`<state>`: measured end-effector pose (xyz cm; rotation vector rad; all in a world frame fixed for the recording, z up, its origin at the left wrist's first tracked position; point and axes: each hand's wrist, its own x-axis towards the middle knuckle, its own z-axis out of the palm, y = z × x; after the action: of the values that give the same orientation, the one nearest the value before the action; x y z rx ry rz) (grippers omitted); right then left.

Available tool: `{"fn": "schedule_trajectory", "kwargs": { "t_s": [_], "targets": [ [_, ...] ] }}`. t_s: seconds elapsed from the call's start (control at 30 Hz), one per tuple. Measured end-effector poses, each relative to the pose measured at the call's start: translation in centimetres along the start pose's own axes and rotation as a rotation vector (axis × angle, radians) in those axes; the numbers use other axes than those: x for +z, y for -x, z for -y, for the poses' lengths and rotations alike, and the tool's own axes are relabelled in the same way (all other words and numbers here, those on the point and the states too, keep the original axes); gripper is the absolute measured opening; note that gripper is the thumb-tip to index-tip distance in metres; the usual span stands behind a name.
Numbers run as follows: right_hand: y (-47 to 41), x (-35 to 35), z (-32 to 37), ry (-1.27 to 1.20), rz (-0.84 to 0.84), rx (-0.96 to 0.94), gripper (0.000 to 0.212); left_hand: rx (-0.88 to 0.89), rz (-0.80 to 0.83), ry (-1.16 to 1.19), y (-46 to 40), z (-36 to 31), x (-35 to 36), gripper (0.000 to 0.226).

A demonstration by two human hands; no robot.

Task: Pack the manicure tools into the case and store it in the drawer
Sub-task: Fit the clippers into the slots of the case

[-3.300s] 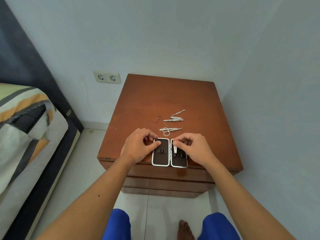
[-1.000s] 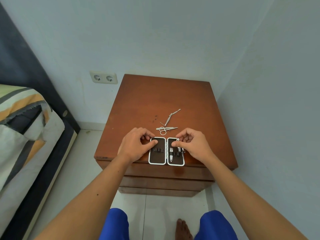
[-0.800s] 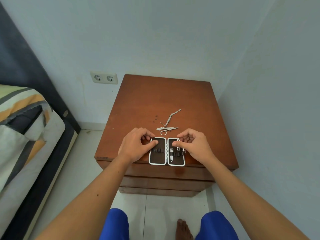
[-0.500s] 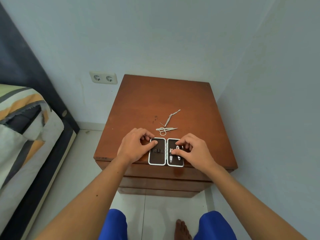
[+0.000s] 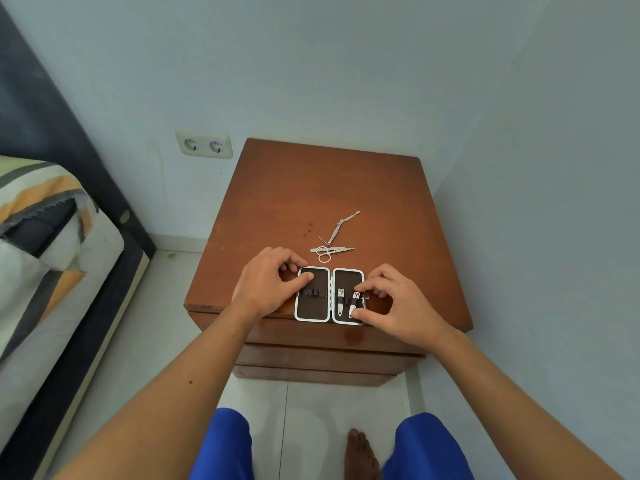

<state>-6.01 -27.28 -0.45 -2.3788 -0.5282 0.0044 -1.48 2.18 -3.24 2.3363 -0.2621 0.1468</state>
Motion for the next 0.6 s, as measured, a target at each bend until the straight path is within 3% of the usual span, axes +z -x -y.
{"fn": "schedule_trajectory", "kwargs": {
  "t_s": [0.4, 0.6],
  "targets": [
    [-0.3, 0.2, 0.6, -0.070, -0.039, 0.067, 0.036, 0.008, -0.009, 0.001, 0.1, 0.0, 0.0, 0.015],
    [-5.7, -0.8, 1.5, -0.092, -0.205, 0.099, 0.017, 0.015, -0.006, -0.006, 0.0, 0.1, 0.0, 0.016]
  ]
}}
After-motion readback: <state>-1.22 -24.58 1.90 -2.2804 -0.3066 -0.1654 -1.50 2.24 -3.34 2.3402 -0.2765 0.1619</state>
